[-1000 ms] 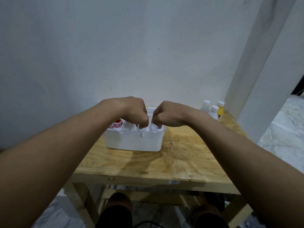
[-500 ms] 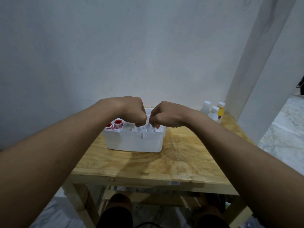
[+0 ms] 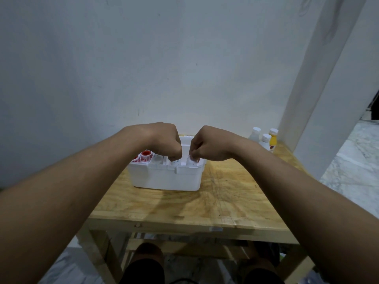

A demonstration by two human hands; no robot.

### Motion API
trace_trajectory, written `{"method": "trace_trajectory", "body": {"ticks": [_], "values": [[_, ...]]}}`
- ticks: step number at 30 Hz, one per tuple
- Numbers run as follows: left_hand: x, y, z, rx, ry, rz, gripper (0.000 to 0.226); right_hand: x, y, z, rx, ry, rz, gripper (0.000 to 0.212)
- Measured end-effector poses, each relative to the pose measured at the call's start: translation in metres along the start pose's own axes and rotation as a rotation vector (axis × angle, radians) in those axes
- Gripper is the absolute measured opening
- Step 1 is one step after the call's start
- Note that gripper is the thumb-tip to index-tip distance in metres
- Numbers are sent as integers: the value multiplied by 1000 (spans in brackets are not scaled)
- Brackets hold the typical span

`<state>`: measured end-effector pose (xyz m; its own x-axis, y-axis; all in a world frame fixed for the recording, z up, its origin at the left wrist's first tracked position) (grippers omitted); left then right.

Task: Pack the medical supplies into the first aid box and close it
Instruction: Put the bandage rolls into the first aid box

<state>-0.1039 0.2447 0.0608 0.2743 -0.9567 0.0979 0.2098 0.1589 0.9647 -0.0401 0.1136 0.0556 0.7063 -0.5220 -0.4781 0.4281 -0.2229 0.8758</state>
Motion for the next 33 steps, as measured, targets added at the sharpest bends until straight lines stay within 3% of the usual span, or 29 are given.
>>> {"method": "trace_trajectory", "body": {"ticks": [11, 16, 21, 27, 33], "values": [[2, 1, -1, 6, -12, 1, 53, -6, -1, -3, -31, -70, 13, 24], [1, 1, 0, 9, -19, 5, 54, -7, 0, -4, -28, -77, 14, 19], [1, 2, -1, 3, -2, 18, 37, -7, 1, -4, -16, -81, -6, 23], [-1, 4, -2, -2, 8, 23, 51, -8, 2, -4, -4, -74, -11, 21], [1, 5, 0, 1, -14, 10, 37, -11, -3, -4, -25, -55, 20, 25]]}}
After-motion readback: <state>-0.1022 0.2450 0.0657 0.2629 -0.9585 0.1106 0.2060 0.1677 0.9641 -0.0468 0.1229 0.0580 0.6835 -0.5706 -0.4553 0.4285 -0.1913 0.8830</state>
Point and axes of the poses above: each hand's wrist, its own z-axis away from the middle knuckle, its own y-axis out of the back of the hand, x = y × z, the point moved 4 cm from there along -z, towards the middle knuckle, and after that the axes turned 5 degrees about -z, right-handed, at the moved point
